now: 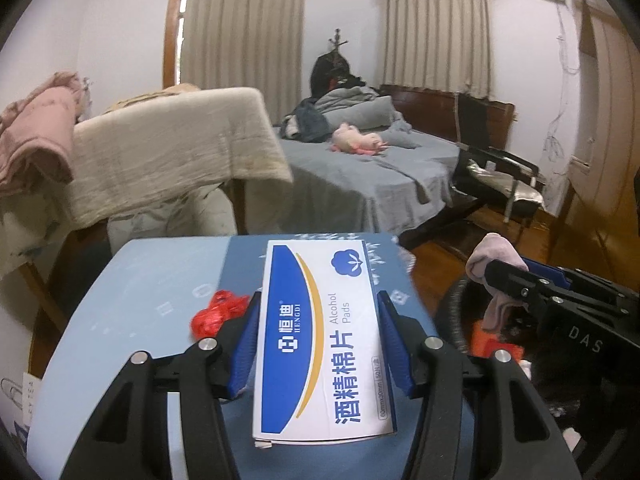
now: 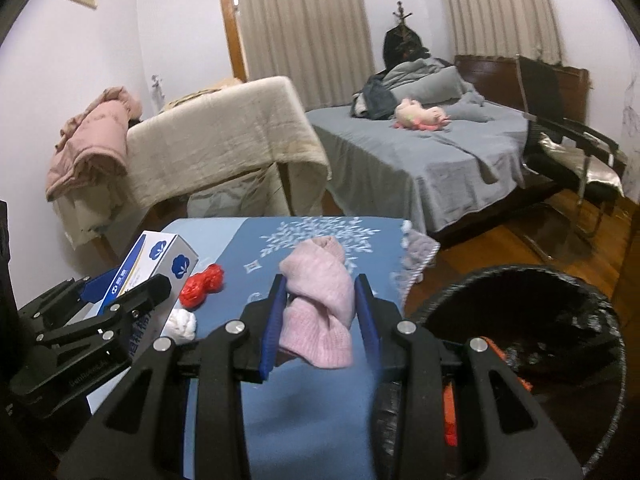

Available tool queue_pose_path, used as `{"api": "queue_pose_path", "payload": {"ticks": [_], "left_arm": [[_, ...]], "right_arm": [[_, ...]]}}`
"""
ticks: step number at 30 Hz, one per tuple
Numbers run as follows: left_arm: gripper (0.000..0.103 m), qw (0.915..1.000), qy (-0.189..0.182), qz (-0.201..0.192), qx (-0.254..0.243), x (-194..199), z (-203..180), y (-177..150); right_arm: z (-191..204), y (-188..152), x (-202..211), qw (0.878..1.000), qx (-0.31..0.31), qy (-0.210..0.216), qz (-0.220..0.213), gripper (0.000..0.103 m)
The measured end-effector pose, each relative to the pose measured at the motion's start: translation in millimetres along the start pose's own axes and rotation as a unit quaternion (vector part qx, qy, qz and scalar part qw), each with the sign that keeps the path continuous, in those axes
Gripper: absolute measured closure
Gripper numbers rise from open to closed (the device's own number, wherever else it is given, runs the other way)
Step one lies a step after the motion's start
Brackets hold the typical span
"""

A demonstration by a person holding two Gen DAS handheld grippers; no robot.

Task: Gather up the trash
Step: 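Carry the alcohol pads box and pink sock over the black bin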

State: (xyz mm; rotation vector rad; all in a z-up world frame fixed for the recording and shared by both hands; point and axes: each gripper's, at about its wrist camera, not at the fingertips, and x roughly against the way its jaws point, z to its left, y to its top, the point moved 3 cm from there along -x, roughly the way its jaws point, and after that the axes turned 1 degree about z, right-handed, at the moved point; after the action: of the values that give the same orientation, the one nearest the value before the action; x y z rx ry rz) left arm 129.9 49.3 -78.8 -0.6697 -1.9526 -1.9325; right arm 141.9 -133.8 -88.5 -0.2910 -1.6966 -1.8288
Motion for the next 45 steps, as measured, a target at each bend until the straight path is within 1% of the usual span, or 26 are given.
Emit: {"api": "queue_pose_path", "payload": {"ticks": [12, 20, 33, 45], "left_arm": [[0.048, 0.9973, -0.061, -0.018, -0.037, 15.7, -76.2, 12.9], [0.048, 0.9933, -0.096, -0.020, -0.060, 19.2, -120.1, 12.5], [0.048, 0.9865, -0.141, -0.016, -0.082, 7.3, -173.8, 14.1], [0.048, 0.9790, -0.174, -0.005, -0.107, -10.3, -212.4, 6.1]], "right_arm": [[-59.6, -4.9, 58.8, 0.998, -0.023, -0.054, -0.037, 0.069], [-96.5, -13.0, 83.5, 0.994, -0.042, -0.089, -0.049, 0.069], [-141.7, -24.1, 101.0, 0.987, -0.063, -0.138, -0.053, 0.069], [-175.9, -40.2, 105.4, 0.982, -0.082, -0.167, -0.039, 0.069]]}}
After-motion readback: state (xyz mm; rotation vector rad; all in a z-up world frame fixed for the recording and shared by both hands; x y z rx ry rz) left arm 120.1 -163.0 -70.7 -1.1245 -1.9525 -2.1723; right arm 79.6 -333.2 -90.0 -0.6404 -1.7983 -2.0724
